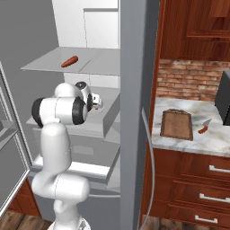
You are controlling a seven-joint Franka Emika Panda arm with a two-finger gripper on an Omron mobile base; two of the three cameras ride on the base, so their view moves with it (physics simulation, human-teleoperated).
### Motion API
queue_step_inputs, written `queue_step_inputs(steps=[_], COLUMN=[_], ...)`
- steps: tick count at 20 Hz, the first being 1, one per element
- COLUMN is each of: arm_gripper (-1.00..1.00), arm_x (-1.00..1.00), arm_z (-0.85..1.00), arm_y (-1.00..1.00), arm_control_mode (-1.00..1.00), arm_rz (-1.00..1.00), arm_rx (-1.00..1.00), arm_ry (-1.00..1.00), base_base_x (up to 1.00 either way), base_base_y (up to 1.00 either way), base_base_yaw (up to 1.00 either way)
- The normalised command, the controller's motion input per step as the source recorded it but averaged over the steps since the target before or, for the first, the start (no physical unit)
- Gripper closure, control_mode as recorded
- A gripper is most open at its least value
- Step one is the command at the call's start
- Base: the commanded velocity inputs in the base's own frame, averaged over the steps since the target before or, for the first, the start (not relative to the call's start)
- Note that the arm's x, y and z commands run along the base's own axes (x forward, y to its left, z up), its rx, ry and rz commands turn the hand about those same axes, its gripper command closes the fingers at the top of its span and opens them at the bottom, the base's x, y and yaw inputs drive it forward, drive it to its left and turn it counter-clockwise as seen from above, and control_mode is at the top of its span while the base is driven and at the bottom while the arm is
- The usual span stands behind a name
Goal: Retrieve the shrimp from the fridge and place it on the cutting board.
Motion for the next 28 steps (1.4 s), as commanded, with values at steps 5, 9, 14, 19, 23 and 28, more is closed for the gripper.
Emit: queue_step_inputs(steps=[5,9,14,19,23,28], arm_gripper=[-1.0,-1.0,-1.0,1.0,1.0,1.0], arm_x=[0.22,0.19,0.14,0.0,0.0,0.0], arm_z=[-0.01,-0.11,-0.19,-0.38,0.0,0.0], arm_y=[0.0,0.0,0.01,0.1,0.0,0.0], arm_control_mode=[-1.0,-1.0,-1.0,-1.0,-1.0,-1.0], arm_rz=[0.0,0.0,0.0,0.0,0.0,0.0], arm_rx=[0.0,-0.01,-0.02,-0.04,0.0,0.0], arm_ry=[0.0,0.0,0.0,0.0,0.0,0.0], base_base_x=[0.0,0.0,0.0,0.0,0.0,0.0], base_base_y=[0.0,0.0,0.0,0.0,0.0,0.0], base_base_yaw=[0.0,0.0,0.0,0.0,0.0,0.0])
